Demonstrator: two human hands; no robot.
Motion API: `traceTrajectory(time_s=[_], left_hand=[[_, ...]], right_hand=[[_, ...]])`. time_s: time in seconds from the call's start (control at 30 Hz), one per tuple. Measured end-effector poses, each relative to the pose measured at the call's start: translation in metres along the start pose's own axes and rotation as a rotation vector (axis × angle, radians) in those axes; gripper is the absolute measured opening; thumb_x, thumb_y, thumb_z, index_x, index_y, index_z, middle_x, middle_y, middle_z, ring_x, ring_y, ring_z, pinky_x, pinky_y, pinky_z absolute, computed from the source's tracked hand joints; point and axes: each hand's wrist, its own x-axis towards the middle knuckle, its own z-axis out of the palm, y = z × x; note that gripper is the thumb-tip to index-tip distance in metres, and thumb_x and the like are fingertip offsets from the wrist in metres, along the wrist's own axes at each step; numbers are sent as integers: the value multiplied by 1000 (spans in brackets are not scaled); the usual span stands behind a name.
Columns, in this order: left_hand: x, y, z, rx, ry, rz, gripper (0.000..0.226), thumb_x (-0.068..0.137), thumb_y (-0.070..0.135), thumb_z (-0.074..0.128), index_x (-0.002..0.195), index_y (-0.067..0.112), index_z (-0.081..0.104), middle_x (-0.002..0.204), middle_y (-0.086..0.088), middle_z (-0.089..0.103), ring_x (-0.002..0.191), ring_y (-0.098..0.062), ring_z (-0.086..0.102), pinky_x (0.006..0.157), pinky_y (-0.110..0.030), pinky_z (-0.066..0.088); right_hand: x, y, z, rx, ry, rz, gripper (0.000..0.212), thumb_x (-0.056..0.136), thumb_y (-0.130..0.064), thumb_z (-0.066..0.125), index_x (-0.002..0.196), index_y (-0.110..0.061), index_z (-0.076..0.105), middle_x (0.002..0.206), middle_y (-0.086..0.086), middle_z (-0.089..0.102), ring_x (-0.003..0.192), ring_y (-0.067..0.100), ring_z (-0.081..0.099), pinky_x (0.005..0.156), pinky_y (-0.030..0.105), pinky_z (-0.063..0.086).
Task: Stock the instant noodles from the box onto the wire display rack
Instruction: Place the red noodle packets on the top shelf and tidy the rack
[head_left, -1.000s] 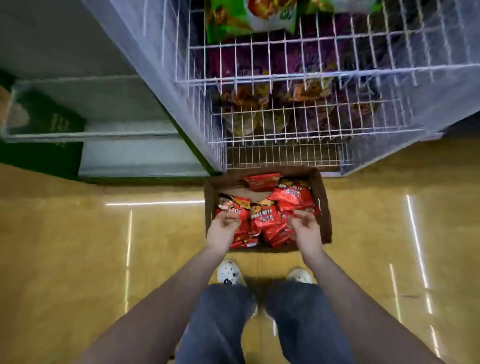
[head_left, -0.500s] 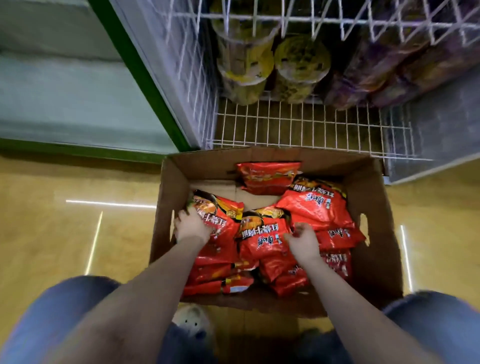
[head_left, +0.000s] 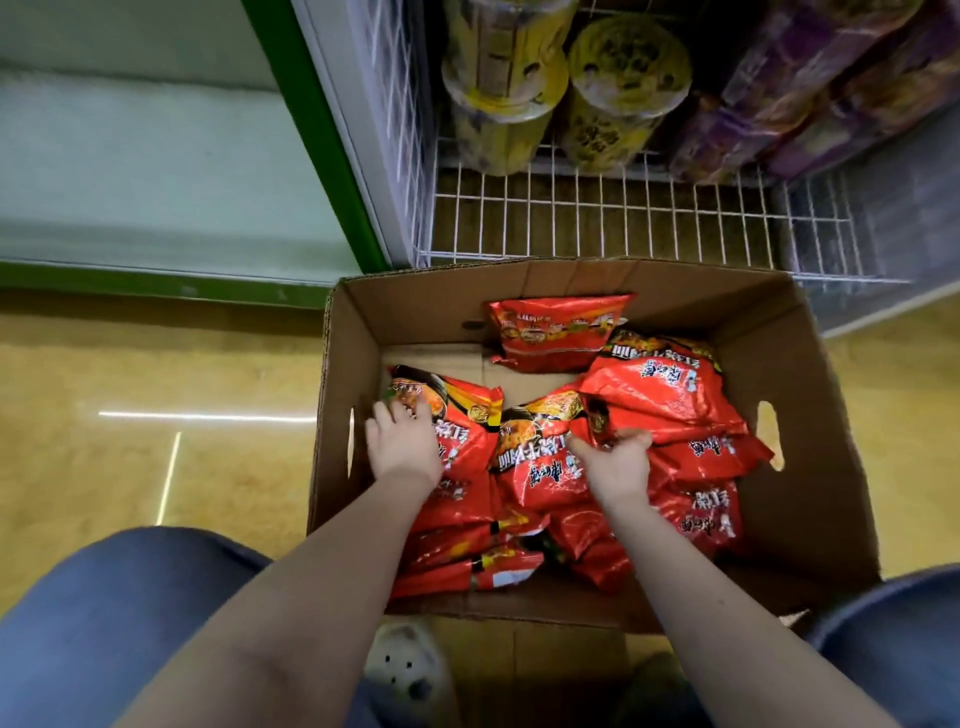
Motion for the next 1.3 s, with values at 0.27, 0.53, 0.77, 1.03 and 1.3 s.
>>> traceTrajectory(time_s=[0.27,0.53,0.77,1.03,1.3], left_hand=[[1,-11,10,26,-40,154,83,83,19,68,146,24,15,156,-21,0,144,-40,8,117,-47,15],[5,-16,18,141,9,377,64,87,-1,53,143,19,29,159,-8,4,146,-32,7,118,-47,17],[18,-10,16,211,89,340,78,85,1,61,147,20,18,159,-10,-4,146,-34,4,115,-51,18],[17,-1,23,226,55,346,48,91,4,54,135,10,37,158,-18,-6,145,-41,-1,115,-51,23],[11,5,18,188,150,330,42,94,4,45,135,8,43,154,-14,20,141,-33,24,115,-44,22]], right_hand=[[-8,8,10,339,-133,-19,39,78,-6,73,113,-3,55,91,6,62,94,26,63,67,20,47],[-22,10,19,508,-350,-77,70,77,5,69,131,-35,46,106,-6,62,95,14,62,75,34,54],[-19,20,23,466,-364,-118,64,80,4,67,134,-14,38,118,4,58,104,17,58,94,32,46],[-16,26,22,511,-416,-119,49,86,-7,64,126,-26,42,115,0,60,103,12,59,84,26,51],[-11,30,28,494,-314,-118,42,86,-11,65,120,-27,45,117,6,62,110,24,60,99,47,47]])
